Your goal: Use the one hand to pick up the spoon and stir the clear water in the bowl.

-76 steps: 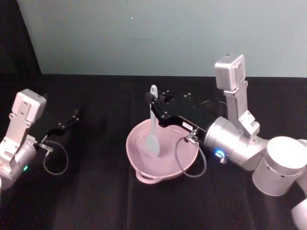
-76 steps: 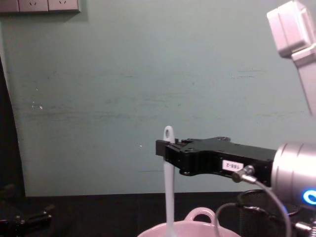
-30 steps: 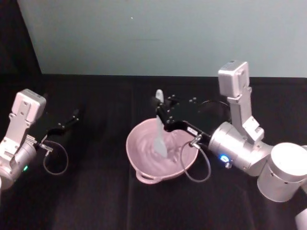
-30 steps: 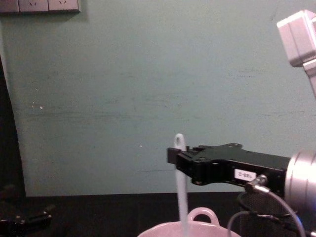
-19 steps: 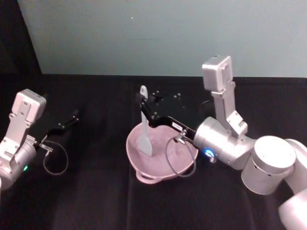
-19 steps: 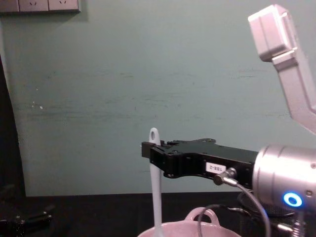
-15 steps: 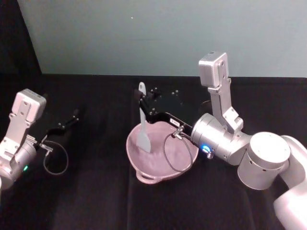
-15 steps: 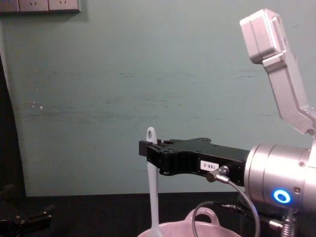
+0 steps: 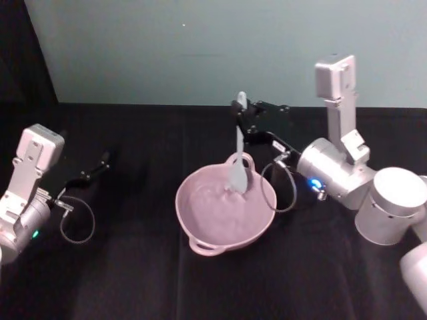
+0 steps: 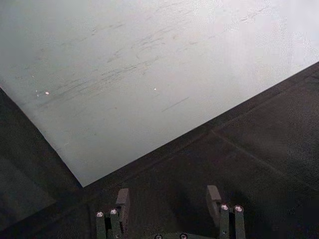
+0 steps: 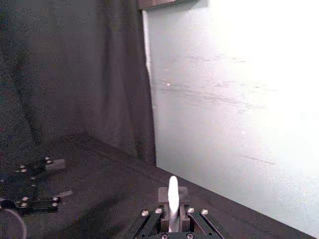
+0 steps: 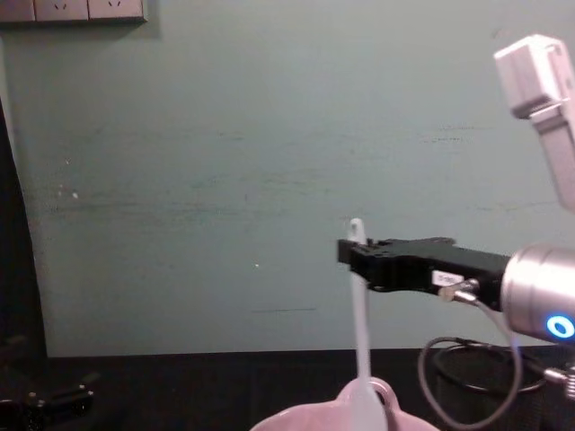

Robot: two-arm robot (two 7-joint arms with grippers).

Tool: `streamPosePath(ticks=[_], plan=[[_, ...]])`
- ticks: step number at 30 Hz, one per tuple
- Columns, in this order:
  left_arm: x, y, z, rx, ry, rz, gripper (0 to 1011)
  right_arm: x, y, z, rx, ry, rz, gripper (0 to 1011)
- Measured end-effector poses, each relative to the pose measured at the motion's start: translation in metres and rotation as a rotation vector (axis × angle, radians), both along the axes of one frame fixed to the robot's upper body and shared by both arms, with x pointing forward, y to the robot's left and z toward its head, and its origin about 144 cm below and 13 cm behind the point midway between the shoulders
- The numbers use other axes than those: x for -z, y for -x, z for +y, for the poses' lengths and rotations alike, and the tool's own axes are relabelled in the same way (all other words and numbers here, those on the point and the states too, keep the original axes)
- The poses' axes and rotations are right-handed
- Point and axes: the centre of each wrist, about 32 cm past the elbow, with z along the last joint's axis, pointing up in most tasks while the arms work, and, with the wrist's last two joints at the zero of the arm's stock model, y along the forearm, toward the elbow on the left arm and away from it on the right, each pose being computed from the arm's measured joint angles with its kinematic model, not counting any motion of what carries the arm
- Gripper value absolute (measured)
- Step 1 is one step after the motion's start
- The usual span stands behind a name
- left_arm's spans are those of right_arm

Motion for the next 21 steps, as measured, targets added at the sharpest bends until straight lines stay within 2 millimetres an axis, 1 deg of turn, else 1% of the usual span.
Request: streamPosePath(ticks=[6, 10, 15, 21], plan=[[0.000, 0.000, 0.000, 0.000, 0.000, 0.000, 1011, -0.004, 0.005, -0.014, 0.027, 0.008, -0.008, 118], [0.000, 0.000, 0.000, 0.000, 0.000, 0.000, 1011, -0.005, 0.011, -0.016, 0.023, 0.018, -0.007, 118], [0.000, 0.000, 0.000, 0.000, 0.000, 0.000, 1011, -0.005, 0.019, -0.015, 0.002, 0.036, -0.006, 118], [0.000, 0.000, 0.000, 0.000, 0.000, 0.000, 1011, 0.000, 0.034, -0.004, -0.047, 0.046, 0.004, 118]])
